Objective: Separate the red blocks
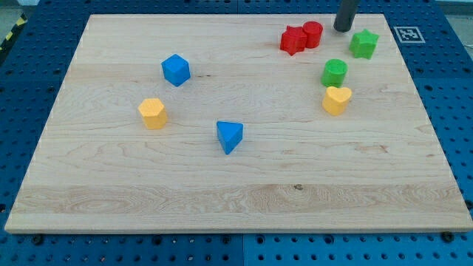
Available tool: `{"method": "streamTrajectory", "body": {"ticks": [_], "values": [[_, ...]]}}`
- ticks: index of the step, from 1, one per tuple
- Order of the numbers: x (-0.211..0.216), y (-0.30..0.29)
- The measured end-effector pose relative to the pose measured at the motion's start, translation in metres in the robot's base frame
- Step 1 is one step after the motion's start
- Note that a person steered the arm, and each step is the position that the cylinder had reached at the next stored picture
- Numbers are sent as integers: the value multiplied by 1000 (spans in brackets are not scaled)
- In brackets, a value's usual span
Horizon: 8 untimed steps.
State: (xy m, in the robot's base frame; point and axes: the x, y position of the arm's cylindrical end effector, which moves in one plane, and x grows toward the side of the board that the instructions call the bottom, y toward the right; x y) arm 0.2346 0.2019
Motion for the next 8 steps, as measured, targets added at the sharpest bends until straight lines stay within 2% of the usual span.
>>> {"method": "streamTrajectory", "body": {"ticks": [2, 4, 6, 8], "values": [[9, -7], [44, -82], [72, -87], [72, -146]]}}
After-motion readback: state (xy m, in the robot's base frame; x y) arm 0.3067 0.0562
